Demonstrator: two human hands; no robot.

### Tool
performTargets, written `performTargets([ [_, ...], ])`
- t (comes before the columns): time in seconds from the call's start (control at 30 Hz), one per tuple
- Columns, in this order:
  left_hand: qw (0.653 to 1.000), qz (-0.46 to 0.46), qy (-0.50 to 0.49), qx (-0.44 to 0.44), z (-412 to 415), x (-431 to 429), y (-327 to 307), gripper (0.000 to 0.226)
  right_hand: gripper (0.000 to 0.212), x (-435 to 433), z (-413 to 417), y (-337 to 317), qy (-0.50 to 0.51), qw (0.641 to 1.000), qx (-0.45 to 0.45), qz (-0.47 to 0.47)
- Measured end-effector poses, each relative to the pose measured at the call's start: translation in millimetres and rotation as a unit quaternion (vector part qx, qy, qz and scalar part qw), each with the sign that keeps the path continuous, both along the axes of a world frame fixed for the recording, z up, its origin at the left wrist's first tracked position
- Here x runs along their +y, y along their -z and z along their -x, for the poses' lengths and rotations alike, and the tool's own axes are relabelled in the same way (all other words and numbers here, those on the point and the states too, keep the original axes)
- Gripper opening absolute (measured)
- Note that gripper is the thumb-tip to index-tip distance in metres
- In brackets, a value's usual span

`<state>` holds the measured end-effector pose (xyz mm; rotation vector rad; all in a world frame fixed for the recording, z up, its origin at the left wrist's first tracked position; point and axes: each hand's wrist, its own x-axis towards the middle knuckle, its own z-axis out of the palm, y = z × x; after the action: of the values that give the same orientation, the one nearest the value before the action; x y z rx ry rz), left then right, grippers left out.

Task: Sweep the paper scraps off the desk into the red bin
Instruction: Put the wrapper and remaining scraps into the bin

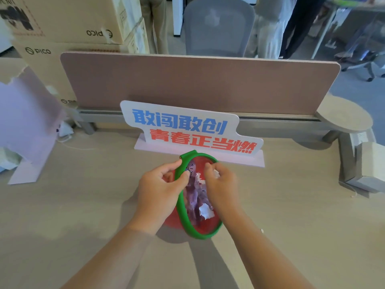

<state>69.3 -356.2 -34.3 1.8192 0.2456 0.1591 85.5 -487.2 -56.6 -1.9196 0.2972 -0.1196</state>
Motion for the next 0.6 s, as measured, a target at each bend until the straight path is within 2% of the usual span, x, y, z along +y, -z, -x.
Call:
performTargets([
  [0.1,1.0,0.003,-0.001,0.005,5,0,-1,0.023,0.031,16,-1,0,-0.044,0.999,0.011,-0.022],
  [0.2,1.0,0.005,-0.004,0.004,9,2,0,0.023,0.036,21,3,6,-0.077,0.995,0.018,-0.057],
  [0.37,1.0,0.002,0.004,0.009,12,1,3,0.025,0.039,13,10,14,-0.135,0.99,0.01,-0.045],
  [0.47,1.0,-0.009,0.01,0.004,12,0,4,0.027,0.028,4,17,13,-0.131,0.988,0.011,-0.077],
  [0.6,0.999,-0.032,0.008,0.0,12,-4,5,0.023,0.03,-7,24,16,-0.102,0.991,-0.031,-0.077],
])
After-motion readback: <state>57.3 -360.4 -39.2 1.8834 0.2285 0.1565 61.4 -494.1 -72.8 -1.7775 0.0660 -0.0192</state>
